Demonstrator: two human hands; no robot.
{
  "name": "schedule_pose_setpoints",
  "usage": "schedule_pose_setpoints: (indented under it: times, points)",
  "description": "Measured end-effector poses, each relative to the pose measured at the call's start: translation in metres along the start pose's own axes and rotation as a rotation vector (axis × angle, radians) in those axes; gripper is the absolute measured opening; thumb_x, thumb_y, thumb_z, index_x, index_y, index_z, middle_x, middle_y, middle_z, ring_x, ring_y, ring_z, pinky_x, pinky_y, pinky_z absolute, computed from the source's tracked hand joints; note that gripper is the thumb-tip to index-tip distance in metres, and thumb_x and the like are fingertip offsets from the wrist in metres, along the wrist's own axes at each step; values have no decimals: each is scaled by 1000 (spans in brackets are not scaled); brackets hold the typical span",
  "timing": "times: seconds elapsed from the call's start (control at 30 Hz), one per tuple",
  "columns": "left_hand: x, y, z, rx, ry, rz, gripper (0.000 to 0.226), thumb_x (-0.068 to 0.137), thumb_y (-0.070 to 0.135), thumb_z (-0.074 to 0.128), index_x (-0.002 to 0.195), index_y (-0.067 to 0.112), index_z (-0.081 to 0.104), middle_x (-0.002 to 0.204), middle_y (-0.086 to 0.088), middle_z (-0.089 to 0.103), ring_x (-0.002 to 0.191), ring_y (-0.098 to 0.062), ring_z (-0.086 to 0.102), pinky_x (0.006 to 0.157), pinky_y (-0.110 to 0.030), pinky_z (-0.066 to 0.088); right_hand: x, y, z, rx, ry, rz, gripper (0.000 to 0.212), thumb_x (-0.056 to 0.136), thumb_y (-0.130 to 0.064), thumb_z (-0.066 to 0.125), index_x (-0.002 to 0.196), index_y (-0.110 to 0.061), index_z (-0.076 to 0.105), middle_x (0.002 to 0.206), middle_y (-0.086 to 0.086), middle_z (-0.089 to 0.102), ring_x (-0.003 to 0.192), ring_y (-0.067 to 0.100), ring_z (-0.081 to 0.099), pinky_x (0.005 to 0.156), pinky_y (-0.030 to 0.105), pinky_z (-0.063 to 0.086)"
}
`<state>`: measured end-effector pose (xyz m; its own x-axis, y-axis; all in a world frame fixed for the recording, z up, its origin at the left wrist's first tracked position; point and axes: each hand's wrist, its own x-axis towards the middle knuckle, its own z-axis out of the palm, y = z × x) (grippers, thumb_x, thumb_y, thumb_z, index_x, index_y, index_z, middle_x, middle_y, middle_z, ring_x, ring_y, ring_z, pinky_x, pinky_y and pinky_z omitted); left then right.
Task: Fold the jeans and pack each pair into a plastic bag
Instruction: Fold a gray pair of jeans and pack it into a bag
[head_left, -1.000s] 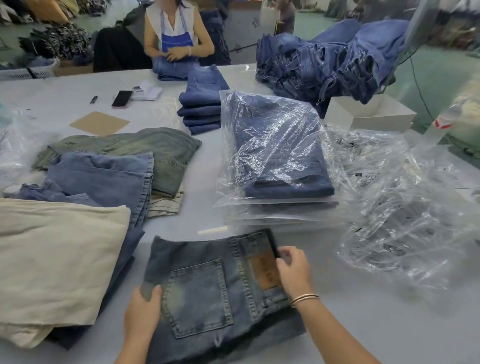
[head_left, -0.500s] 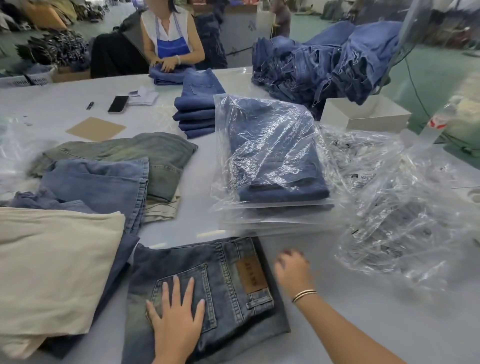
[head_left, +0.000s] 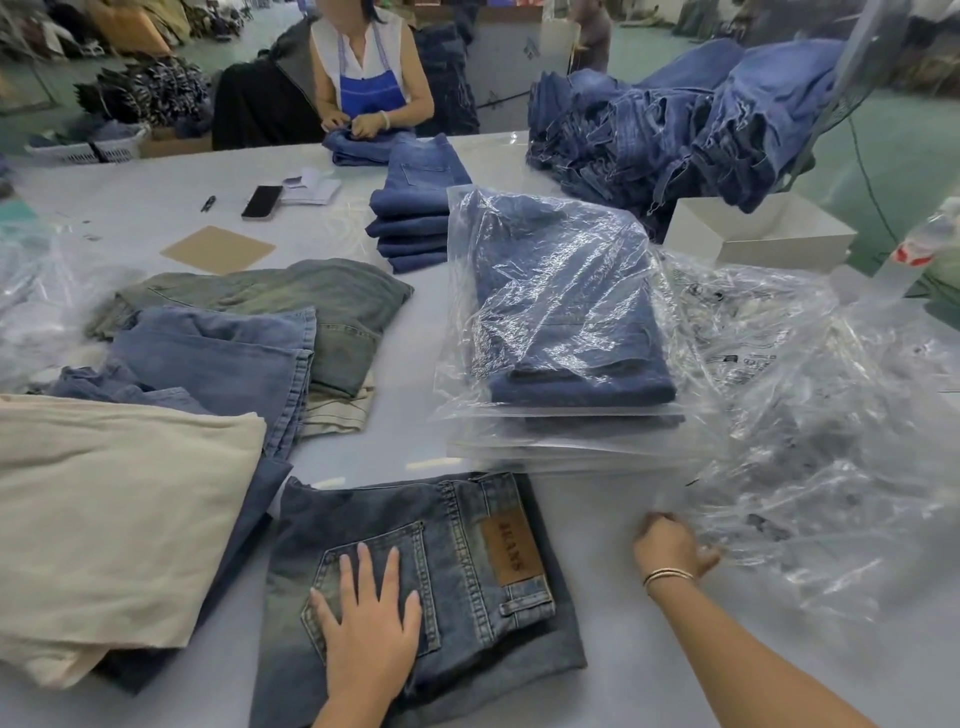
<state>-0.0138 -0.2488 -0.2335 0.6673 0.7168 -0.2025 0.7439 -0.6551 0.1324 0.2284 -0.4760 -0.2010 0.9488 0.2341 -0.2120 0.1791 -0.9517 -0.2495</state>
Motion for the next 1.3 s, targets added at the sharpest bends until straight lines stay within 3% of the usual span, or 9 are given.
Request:
schedule_pose_setpoints:
  times: [0.17, 0.37, 0.47, 0.53, 0.77, 0.9, 1.03, 1.17, 1.3]
  points:
    - [2, 2, -1, -167, -7, 75, 58, 98, 50, 29, 151, 31, 20, 161, 2, 3, 149, -19, -1, 117, -50, -2, -40, -68, 19, 623, 103, -9, 33, 83, 7, 54, 98, -12, 75, 100, 9, 72, 98, 27, 64, 85, 26, 46]
    - [-19, 43, -21, -662, -163, 356, 69, 72, 75, 32, 129, 37, 41, 126, 30, 40, 123, 11, 29, 113, -24, 6, -98, -171, 12, 1106, -234, -228, 32, 86, -4, 64, 82, -34, 73, 89, -12, 71, 89, 5, 65, 85, 16, 49]
    - [-14, 39, -32, -967, -195, 215, 7, 92, 31, 60, 96, 25, 64, 93, 15, 68, 100, -5, 57, 92, -22, 42, -99, -181, 5, 1160, -507, -293, 29, 87, -1, 62, 90, -27, 74, 97, -5, 72, 95, 6, 66, 89, 19, 50]
    - [-6, 26, -40, -1120, -104, 75, 22, 93, 4, 57, 80, 18, 67, 73, 7, 70, 76, -3, 63, 69, -17, 47, -101, -179, -3, 1113, -630, -401, 31, 90, 2, 56, 111, -17, 69, 107, -1, 69, 96, 6, 65, 90, 22, 50]
    - [51, -41, -90, -1106, 162, -328, 18, 100, 13, 41, 99, 10, 58, 95, -11, 60, 88, -29, 56, 76, -39, 44, -103, -158, -16, 952, -19, -601, 39, 87, 6, 57, 94, -30, 69, 101, -10, 66, 98, 5, 61, 89, 18, 48]
    - [71, -76, -117, -903, 363, -363, 16, 99, 23, 47, 108, 11, 52, 95, -7, 58, 87, -28, 54, 75, -37, 40, -90, -118, -1, 629, 360, -216, 40, 80, -4, 69, 116, -21, 65, 129, 7, 52, 121, 25, 48, 103, 29, 34]
    - [66, -85, -112, -925, 302, -347, 17, 98, 34, 50, 105, 18, 48, 102, -4, 58, 88, -21, 53, 76, -36, 41, -78, -97, 16, 519, -50, 170, 72, 83, -38, 68, 141, -10, 35, 141, 14, 44, 127, 32, 44, 108, 46, 29]
    - [59, -88, -95, -1183, -92, -400, 23, 95, 22, 54, 90, -1, 55, 86, -17, 55, 74, -26, 55, 75, -41, 44, -66, -96, 15, 994, -183, 391, 59, 89, -22, 64, 135, 5, 39, 131, 22, 52, 119, 35, 50, 99, 37, 36]
    - [50, -99, -95, -986, -67, -332, 14, 90, 0, 46, 79, 8, 51, 74, -10, 51, 67, -25, 49, 63, -31, 38, -53, -86, 3, 1005, -320, 394, 30, 91, -17, 62, 109, 6, 58, 94, 15, 60, 80, 26, 56, 68, 30, 47]
